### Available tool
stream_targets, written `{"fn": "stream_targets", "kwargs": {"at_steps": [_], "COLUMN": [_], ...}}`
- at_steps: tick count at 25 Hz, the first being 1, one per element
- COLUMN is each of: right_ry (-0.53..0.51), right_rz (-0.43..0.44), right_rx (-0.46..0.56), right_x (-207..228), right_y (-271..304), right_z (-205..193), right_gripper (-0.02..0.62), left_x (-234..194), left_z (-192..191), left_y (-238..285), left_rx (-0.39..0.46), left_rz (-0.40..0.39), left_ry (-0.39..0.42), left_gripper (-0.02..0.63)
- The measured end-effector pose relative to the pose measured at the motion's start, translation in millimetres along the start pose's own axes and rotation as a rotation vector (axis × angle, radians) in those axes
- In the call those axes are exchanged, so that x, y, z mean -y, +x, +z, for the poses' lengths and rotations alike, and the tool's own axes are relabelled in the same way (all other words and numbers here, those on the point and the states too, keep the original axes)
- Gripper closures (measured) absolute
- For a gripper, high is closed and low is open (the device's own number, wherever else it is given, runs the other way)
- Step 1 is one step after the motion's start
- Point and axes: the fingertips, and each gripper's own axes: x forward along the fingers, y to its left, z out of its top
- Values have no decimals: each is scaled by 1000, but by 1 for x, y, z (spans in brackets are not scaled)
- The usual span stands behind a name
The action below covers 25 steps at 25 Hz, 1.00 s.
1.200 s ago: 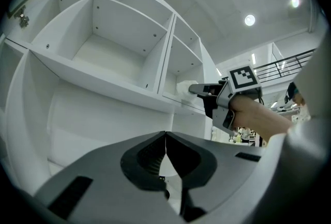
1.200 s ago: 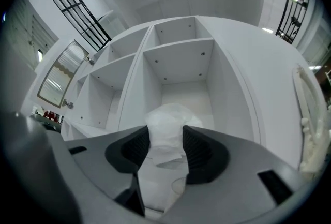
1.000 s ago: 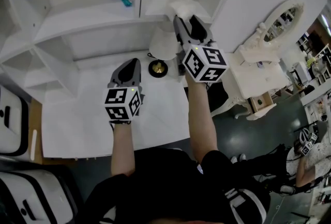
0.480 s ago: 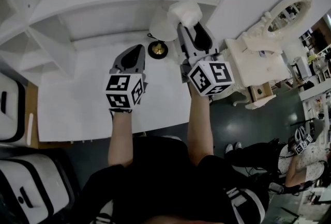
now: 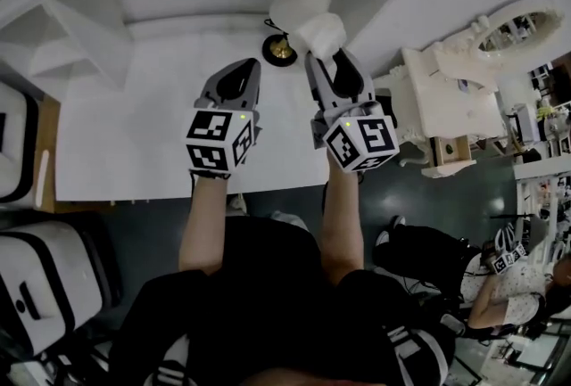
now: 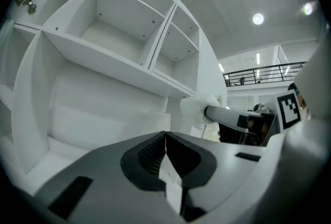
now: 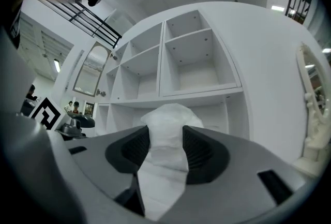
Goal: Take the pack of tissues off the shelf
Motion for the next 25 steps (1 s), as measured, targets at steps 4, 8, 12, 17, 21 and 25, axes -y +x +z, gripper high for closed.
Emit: {"fn": "stream_targets", "kwargs": {"at_steps": [4,8,12,17,21,25], "right_ry": [1,16,42,56,65,71], "right_rz": [8,18,27,57,76,101], "right_rx": [-56,-90,-105,-104,-105,-104], "right_x": [-11,-22,-25,-29,-23,-32], "right_y": [-10,-24,-55,-100,-144,-175], "right_z": [-17,-26,-37,-38,-46,-50], "right_gripper": [391,391,391,391,391,391], "left_x": [1,11,36,81,126,151], "left_z": [-9,-20,-34,-51,-76,-86], "left_y": [-11,-24,-36,-59,-77,-101], "left_rx": [-7,-42,-62,-76,-94,-86], "left_rz": [29,42,49,51,58,80], "left_ry": [-28,-35,-24,-12,5,11], "left_gripper": [595,595,595,595,595,595]}}
